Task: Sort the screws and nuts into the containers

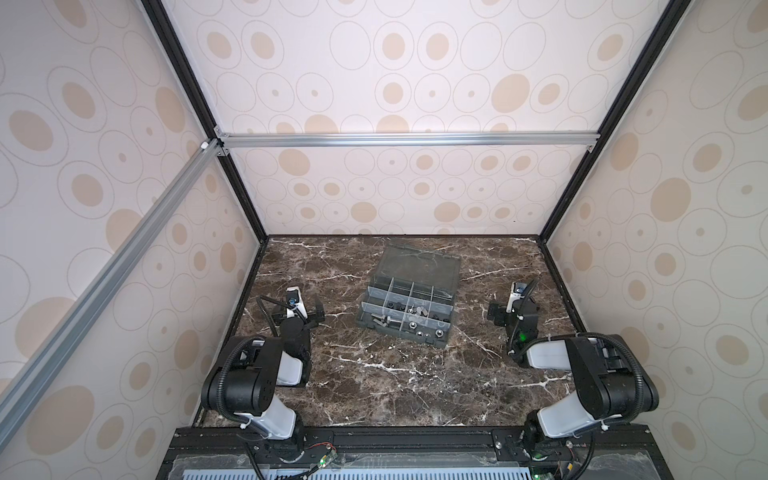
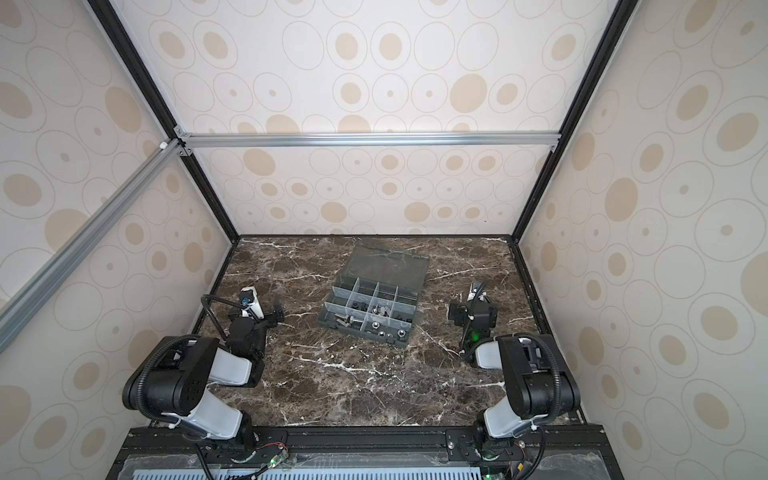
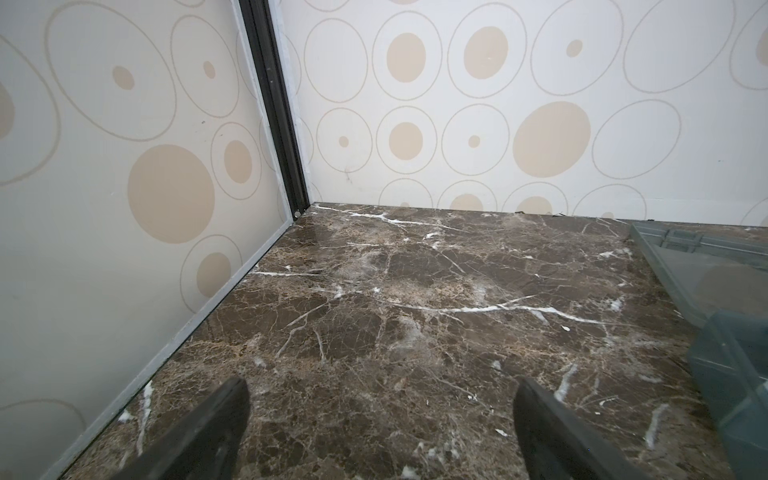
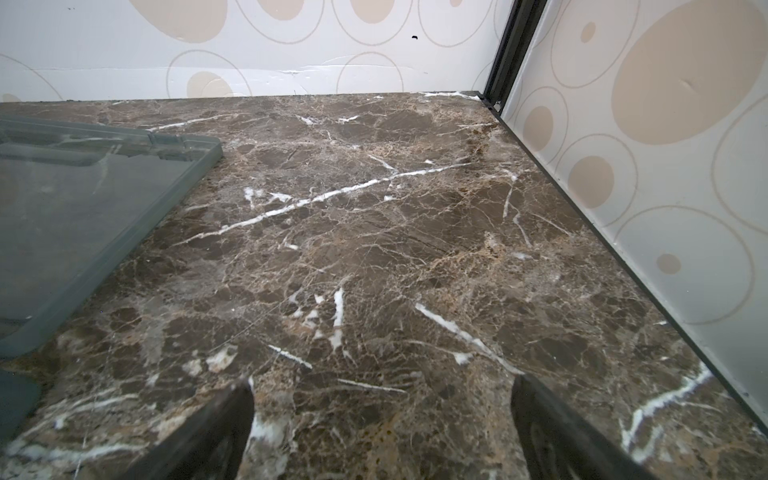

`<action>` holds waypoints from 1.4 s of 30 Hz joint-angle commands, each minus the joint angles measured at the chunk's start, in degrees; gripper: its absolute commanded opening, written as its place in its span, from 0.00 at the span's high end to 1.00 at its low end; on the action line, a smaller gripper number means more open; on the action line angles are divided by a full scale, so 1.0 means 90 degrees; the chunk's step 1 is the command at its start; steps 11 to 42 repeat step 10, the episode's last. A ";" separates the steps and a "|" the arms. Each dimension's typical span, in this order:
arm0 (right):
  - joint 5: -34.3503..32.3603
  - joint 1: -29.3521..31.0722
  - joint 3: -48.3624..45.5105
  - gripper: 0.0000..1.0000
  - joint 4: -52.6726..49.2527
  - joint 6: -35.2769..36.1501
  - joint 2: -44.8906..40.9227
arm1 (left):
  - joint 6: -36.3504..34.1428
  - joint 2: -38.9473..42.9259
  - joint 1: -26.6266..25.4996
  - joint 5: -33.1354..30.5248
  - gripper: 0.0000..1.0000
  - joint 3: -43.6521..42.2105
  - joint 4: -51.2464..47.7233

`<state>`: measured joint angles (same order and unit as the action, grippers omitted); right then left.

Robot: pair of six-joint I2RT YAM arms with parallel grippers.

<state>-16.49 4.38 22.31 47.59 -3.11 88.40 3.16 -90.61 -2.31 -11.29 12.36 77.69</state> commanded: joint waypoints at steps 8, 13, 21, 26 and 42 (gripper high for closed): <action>-0.0039 -0.0034 0.0172 0.00 -0.0121 0.0079 0.0010 | -0.0202 -0.0031 -0.0061 -0.0103 0.01 0.0087 0.0010; 0.0037 -0.0023 0.0070 0.00 0.0015 0.0119 -0.0037 | -0.0195 -0.0030 -0.0056 -0.0103 0.01 0.0072 0.0022; 0.0037 -0.0023 0.0070 0.00 0.0015 0.0119 -0.0037 | -0.0195 -0.0030 -0.0056 -0.0103 0.01 0.0072 0.0022; 0.0037 -0.0023 0.0070 0.00 0.0015 0.0119 -0.0037 | -0.0195 -0.0030 -0.0056 -0.0103 0.01 0.0072 0.0022; 0.0037 -0.0023 0.0070 0.00 0.0015 0.0119 -0.0037 | -0.0195 -0.0030 -0.0056 -0.0103 0.01 0.0072 0.0022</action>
